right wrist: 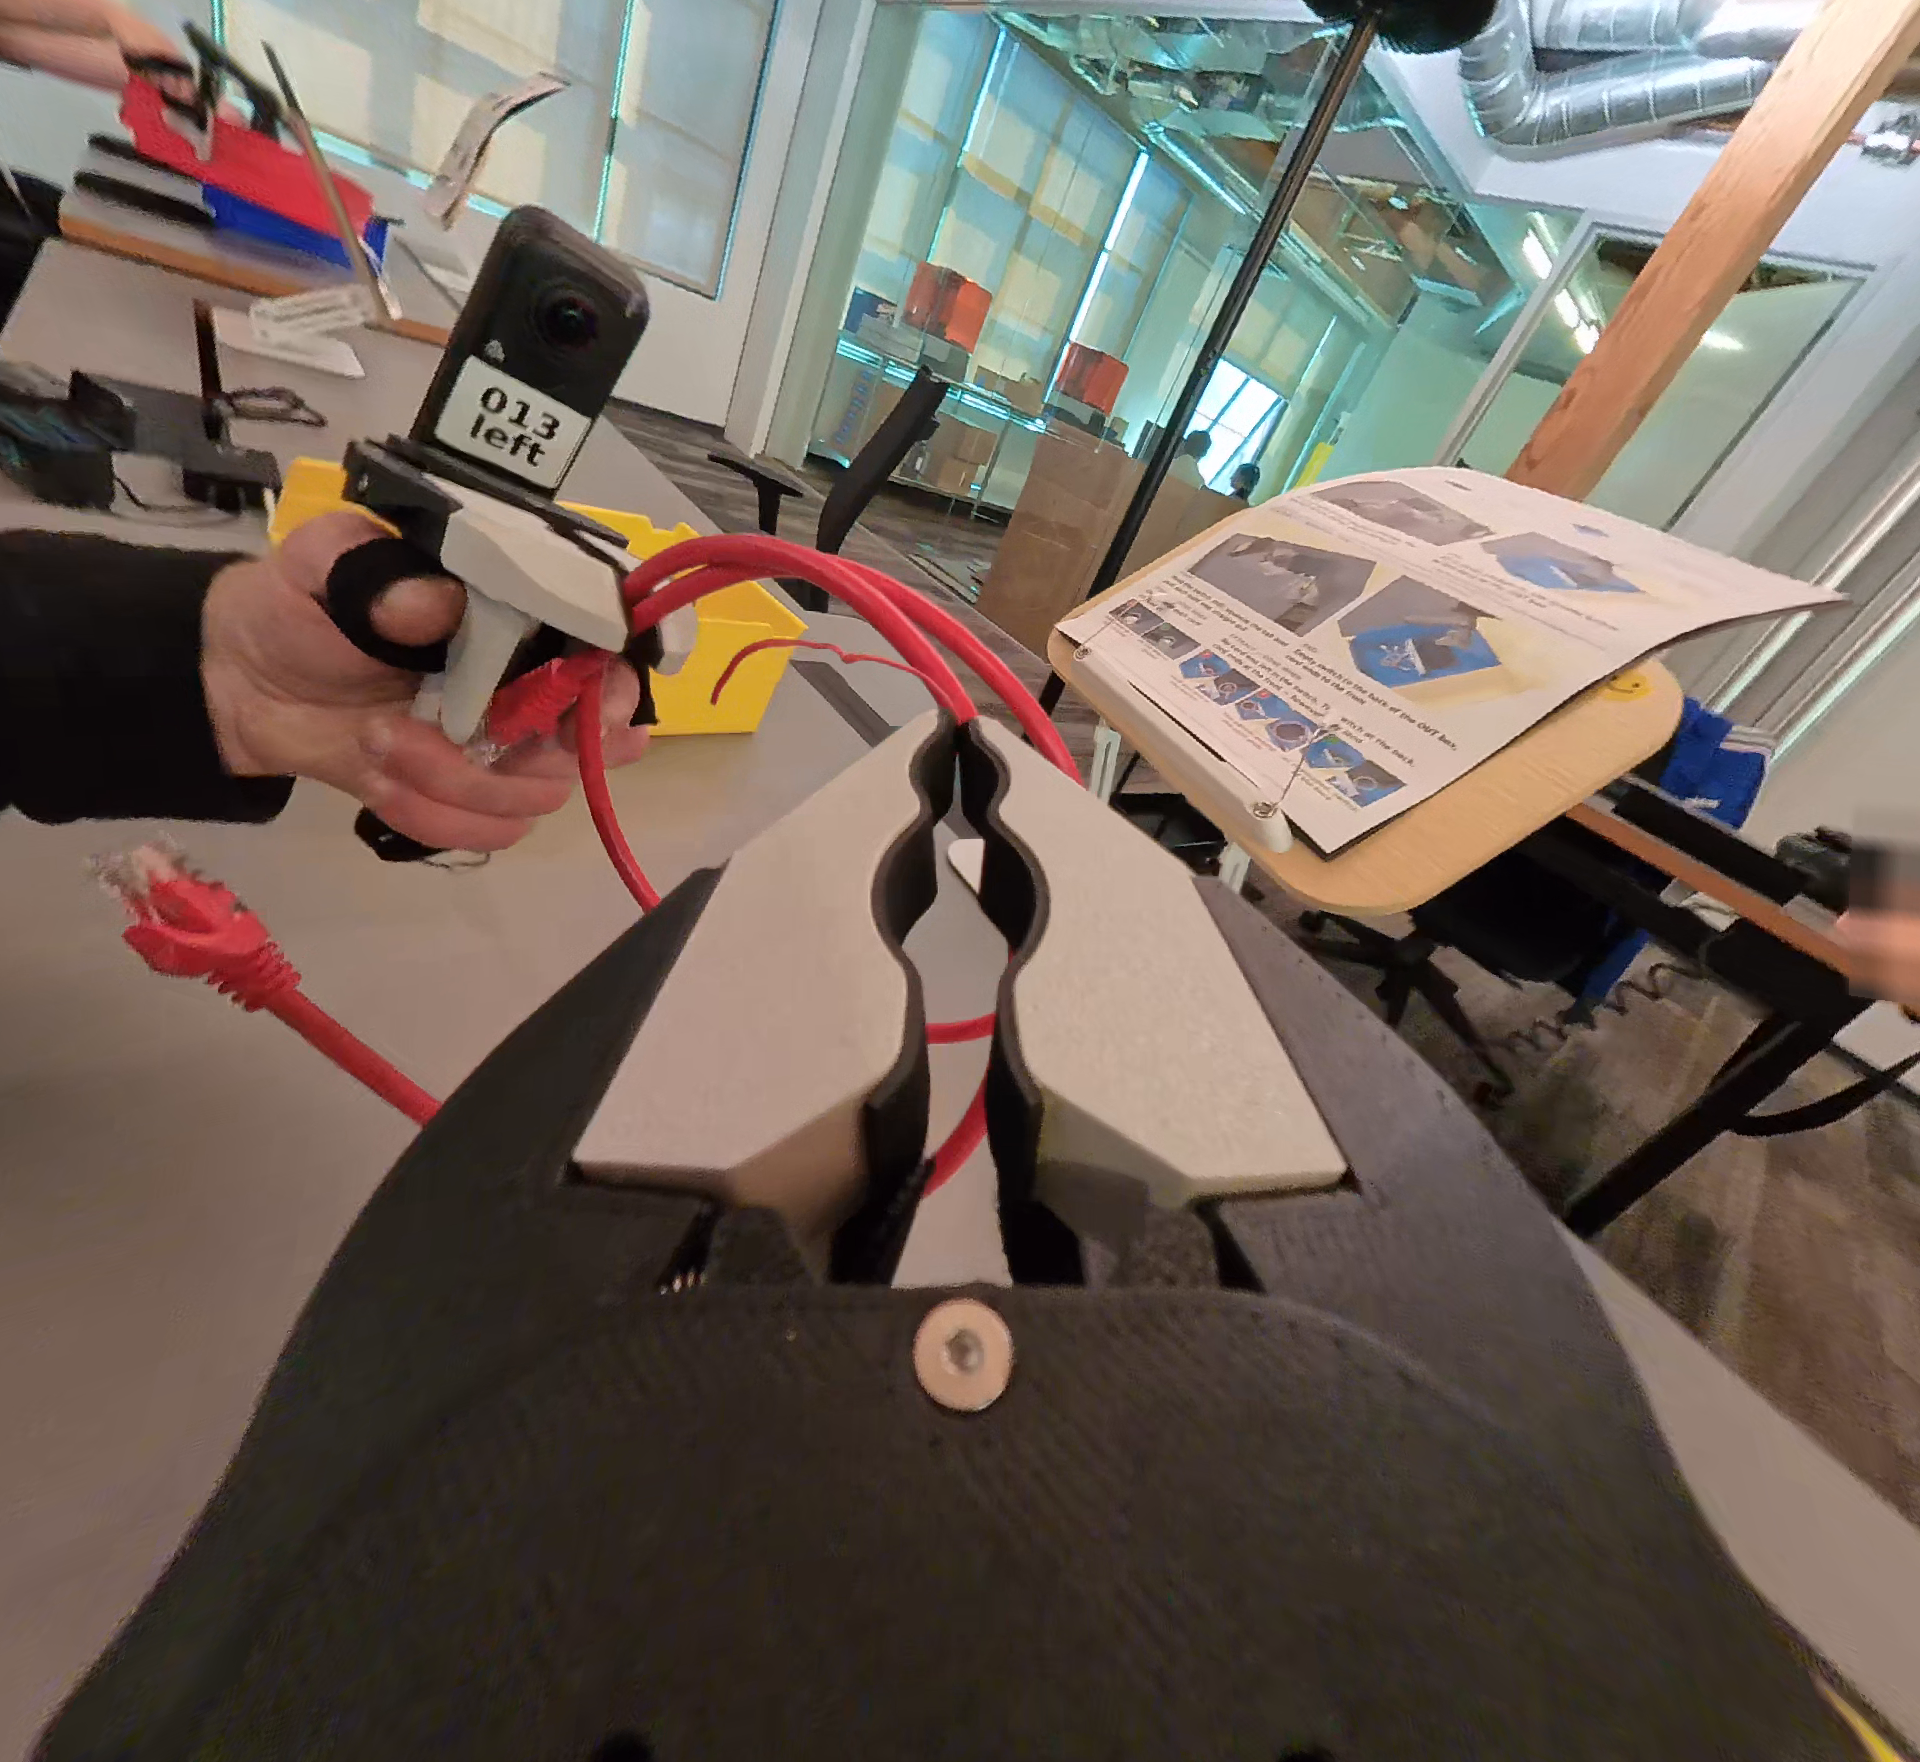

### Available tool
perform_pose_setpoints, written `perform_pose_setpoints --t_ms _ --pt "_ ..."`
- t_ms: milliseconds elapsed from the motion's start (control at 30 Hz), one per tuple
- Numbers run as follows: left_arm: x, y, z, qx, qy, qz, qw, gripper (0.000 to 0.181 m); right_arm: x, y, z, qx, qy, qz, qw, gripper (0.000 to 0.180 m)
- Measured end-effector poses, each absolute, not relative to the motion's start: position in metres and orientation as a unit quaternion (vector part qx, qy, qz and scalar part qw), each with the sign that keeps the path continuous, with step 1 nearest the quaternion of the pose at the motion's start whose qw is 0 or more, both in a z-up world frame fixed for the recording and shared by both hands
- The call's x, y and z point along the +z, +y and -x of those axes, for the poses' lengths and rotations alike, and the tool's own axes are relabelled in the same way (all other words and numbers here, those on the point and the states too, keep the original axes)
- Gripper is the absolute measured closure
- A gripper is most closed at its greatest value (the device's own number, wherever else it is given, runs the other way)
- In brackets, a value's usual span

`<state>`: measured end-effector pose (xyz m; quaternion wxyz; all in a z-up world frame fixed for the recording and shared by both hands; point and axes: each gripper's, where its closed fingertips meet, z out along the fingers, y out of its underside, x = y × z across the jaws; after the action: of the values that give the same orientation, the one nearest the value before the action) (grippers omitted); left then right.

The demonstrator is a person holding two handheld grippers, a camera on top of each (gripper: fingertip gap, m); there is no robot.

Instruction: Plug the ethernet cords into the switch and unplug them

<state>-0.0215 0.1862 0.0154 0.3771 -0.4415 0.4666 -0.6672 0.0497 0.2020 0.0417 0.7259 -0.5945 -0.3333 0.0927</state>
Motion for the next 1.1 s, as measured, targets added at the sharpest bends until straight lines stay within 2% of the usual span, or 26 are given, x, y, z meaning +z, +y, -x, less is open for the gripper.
perform_pose_setpoints --t_ms 300,533,867,933,1100 --pt "0.007 0.166 0.01 -0.635 0.516 0.436 0.374 0.175 0.006 0.218 -0.031 0.109 -0.338 0.652 0.67 0.18" --pt "-0.016 0.143 0.0 -0.602 0.581 0.427 0.344 0.174 0.013 0.226 -0.037 0.119 -0.275 0.644 0.704 0.18" --pt "-0.023 0.157 -0.003 -0.569 0.579 0.45 0.372 0.169 0.022 0.218 -0.03 0.189 -0.262 0.61 0.723 0.18" --pt "-0.021 0.162 -0.006 -0.559 0.571 0.459 0.388 0.16 0.021 0.218 -0.029 0.195 -0.264 0.61 0.721 0.18" --pt "-0.02 0.164 -0.02 -0.536 0.556 0.491 0.405 0.126 0.015 0.22 -0.024 0.173 -0.277 0.62 0.713 0.18"
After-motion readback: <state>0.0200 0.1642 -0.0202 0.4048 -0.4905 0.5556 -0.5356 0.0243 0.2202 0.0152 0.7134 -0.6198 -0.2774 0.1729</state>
